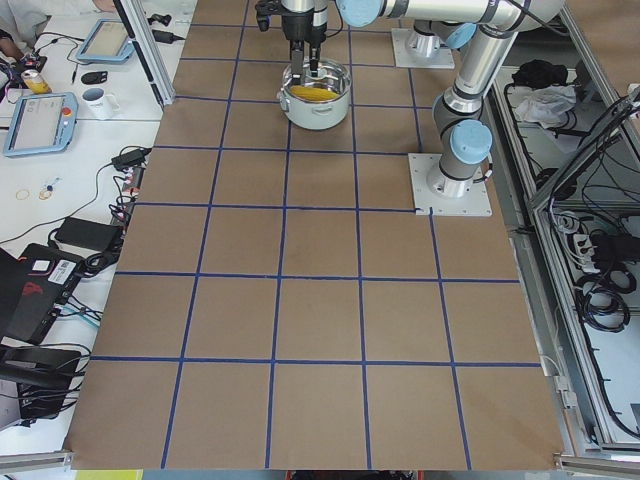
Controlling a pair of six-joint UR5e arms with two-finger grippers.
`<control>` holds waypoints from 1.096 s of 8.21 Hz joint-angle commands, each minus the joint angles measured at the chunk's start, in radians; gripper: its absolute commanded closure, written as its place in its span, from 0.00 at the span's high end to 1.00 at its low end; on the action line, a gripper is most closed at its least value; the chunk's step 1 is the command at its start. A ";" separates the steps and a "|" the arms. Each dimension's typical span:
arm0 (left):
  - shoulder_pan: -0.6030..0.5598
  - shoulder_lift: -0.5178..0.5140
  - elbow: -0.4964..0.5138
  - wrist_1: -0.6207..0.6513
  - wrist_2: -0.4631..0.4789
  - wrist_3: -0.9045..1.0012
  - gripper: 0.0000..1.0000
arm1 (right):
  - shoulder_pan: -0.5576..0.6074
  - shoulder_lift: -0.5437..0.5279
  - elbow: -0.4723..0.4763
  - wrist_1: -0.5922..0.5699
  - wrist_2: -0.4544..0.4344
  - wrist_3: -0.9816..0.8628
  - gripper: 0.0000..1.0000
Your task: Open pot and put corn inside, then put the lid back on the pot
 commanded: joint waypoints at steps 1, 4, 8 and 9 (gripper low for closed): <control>-0.031 -0.001 -0.004 0.001 0.003 -0.005 1.00 | 0.000 0.003 0.002 -0.002 0.000 -0.004 0.00; -0.031 -0.003 -0.009 0.007 0.007 0.006 1.00 | -0.002 0.003 0.001 -0.017 0.000 -0.024 0.00; -0.031 0.002 -0.012 0.007 0.003 0.007 1.00 | -0.002 0.003 0.002 -0.014 -0.011 -0.050 0.00; -0.031 0.003 -0.012 0.007 0.006 0.007 1.00 | -0.002 0.003 0.002 -0.014 -0.005 -0.050 0.00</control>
